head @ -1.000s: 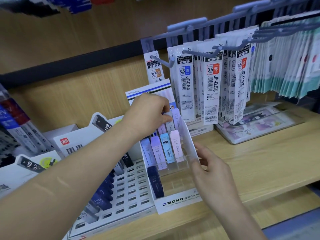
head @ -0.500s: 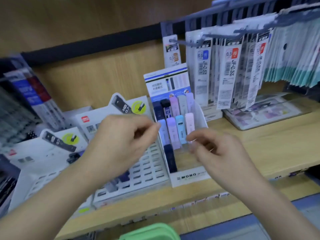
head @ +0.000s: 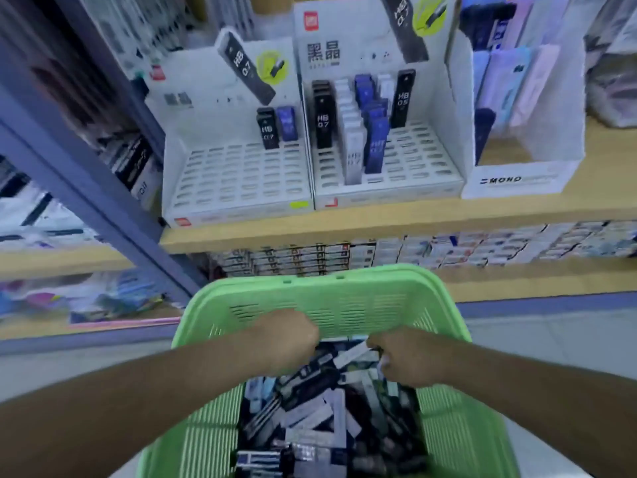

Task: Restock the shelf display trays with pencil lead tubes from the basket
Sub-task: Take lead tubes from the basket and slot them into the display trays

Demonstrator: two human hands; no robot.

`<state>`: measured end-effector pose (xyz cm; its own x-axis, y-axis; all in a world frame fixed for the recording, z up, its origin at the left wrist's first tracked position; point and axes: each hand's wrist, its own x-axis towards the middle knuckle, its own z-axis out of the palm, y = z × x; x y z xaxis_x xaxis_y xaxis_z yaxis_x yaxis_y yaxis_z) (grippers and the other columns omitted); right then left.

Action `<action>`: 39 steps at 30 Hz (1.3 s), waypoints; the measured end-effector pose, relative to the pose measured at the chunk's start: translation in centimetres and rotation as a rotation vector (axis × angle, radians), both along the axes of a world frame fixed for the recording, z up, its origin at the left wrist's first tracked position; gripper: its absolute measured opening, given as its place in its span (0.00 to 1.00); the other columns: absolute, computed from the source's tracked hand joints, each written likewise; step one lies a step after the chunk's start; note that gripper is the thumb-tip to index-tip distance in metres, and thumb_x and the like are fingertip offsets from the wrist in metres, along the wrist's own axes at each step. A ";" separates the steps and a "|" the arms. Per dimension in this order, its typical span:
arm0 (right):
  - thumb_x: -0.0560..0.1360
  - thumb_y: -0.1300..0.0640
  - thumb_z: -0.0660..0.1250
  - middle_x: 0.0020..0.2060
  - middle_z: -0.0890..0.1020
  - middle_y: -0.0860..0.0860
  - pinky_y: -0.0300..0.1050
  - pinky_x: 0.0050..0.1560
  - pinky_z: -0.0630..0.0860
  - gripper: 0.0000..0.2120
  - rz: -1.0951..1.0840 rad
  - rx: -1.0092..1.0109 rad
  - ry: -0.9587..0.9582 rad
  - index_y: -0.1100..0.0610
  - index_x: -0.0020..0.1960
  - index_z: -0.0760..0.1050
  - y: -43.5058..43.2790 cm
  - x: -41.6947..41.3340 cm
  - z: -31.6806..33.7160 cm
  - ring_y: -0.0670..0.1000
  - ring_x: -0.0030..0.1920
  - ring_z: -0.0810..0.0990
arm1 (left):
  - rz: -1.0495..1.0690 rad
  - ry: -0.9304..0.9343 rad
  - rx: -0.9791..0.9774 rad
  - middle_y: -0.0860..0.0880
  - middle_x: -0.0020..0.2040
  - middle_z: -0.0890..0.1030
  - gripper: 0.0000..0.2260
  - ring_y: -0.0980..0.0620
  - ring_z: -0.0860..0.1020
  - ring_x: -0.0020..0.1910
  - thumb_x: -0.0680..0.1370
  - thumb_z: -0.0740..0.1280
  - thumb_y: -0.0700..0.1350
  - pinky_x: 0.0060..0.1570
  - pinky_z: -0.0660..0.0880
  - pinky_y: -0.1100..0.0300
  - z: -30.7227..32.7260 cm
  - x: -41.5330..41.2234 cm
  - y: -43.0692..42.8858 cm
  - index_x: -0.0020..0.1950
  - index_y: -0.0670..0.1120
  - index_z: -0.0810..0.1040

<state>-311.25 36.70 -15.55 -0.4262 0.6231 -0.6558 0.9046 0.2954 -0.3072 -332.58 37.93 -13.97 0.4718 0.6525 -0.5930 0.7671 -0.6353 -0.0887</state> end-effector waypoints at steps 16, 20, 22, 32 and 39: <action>0.75 0.40 0.64 0.66 0.67 0.56 0.62 0.68 0.63 0.32 -0.112 0.200 -0.135 0.51 0.73 0.61 -2.5 -5.6 -13.1 0.59 0.68 0.63 | 0.457 -0.144 -0.112 0.40 0.68 0.60 0.41 0.38 0.64 0.66 0.72 0.70 0.58 0.62 0.69 0.48 -14.2 -5.1 -6.6 0.75 0.42 0.53; 0.79 0.49 0.63 0.59 0.74 0.59 0.51 0.57 0.73 0.17 -0.140 0.067 -0.032 0.61 0.60 0.71 -2.8 -5.9 -13.6 0.59 0.61 0.73 | 0.580 -0.284 -0.188 0.43 0.64 0.61 0.33 0.39 0.68 0.60 0.72 0.70 0.58 0.56 0.71 0.50 -14.8 -2.7 -7.2 0.70 0.45 0.62; 0.79 0.56 0.62 0.53 0.76 0.59 0.49 0.47 0.74 0.08 -0.141 -0.004 -0.046 0.61 0.53 0.71 -2.3 -6.0 -13.3 0.57 0.53 0.75 | 0.579 -0.292 -0.203 0.43 0.65 0.61 0.30 0.39 0.66 0.62 0.72 0.70 0.58 0.60 0.69 0.49 -15.1 -1.6 -7.3 0.67 0.44 0.65; 0.83 0.48 0.56 0.48 0.77 0.61 0.45 0.38 0.67 0.15 -0.388 -0.262 0.102 0.60 0.51 0.71 -1.4 -5.3 -11.1 0.53 0.39 0.72 | 0.637 -0.366 -0.265 0.43 0.44 0.76 0.11 0.43 0.78 0.47 0.79 0.64 0.49 0.40 0.71 0.56 -13.0 -2.9 -4.5 0.44 0.42 0.72; 0.83 0.56 0.58 0.33 0.78 0.54 0.41 0.32 0.74 0.07 -0.862 -0.386 0.460 0.58 0.49 0.70 -1.7 -5.0 -10.0 0.51 0.30 0.78 | 0.984 -0.630 -0.435 0.41 0.52 0.80 0.09 0.45 0.82 0.45 0.80 0.64 0.45 0.45 0.78 0.52 -10.0 -4.0 -2.4 0.56 0.40 0.75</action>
<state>-316.28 34.99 -25.52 -0.1965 0.6170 -0.7620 0.5337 -0.5847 -0.6110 -336.61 35.49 -23.95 0.1754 0.6960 -0.6963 0.7660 0.3478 0.5406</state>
